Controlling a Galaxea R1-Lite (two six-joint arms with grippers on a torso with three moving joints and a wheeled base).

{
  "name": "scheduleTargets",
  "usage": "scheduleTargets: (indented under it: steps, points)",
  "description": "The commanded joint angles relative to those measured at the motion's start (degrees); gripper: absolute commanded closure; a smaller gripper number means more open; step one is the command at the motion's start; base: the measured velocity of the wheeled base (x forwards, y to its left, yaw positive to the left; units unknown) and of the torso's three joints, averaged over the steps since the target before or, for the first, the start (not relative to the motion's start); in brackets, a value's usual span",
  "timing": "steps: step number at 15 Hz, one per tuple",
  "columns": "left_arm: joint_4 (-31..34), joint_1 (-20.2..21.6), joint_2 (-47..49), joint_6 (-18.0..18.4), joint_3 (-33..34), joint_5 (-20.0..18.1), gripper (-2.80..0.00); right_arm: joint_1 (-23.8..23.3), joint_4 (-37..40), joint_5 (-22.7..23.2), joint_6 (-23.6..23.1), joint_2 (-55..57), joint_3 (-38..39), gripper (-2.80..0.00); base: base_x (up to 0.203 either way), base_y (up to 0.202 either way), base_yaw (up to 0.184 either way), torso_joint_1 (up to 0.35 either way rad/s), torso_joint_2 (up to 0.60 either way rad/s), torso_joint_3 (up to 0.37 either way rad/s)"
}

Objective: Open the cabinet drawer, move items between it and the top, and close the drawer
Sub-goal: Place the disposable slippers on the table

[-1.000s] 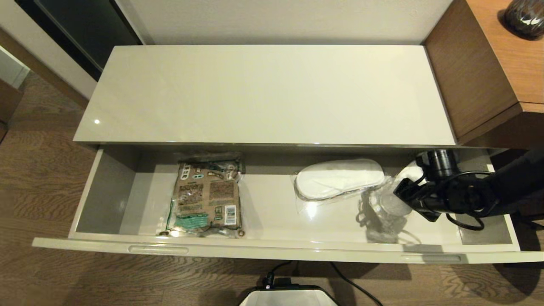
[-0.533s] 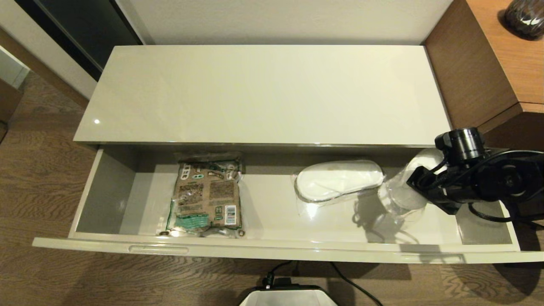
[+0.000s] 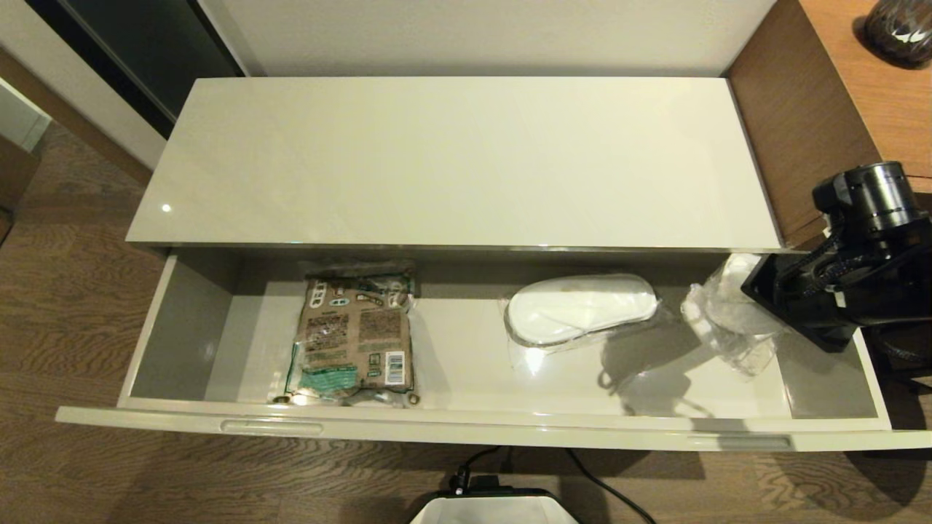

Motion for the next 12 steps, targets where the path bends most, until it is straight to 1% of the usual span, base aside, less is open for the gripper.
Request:
scheduleTargets:
  steps: [1, 5, 9, 12]
  points:
    - [0.0, 0.0, 0.0, 0.0, 0.0, 0.0, 0.00, 0.5, 4.6, -0.1, 0.4, -5.9, -1.8, 0.00, 0.000, 0.000, 0.000, 0.000, 0.00, 0.000]
    - [0.0, 0.0, 0.0, 0.0, 0.0, 0.0, 0.00, 0.7, 14.7, 0.2, 1.2, -10.5, -6.4, 0.00, 0.000, 0.000, 0.000, 0.000, 0.00, 0.000]
    - [0.0, 0.0, 0.0, 0.0, 0.0, 0.0, 0.00, 1.6, 18.7, 0.4, 1.6, -13.1, -7.8, 0.00, 0.000, 0.000, 0.000, 0.000, 0.00, 0.000]
    - [0.0, 0.0, 0.0, 0.0, 0.0, 0.0, 0.00, 3.1, 24.9, 0.5, 2.0, -16.2, -11.3, 0.00, 0.000, 0.000, 0.000, 0.000, 0.00, 0.000]
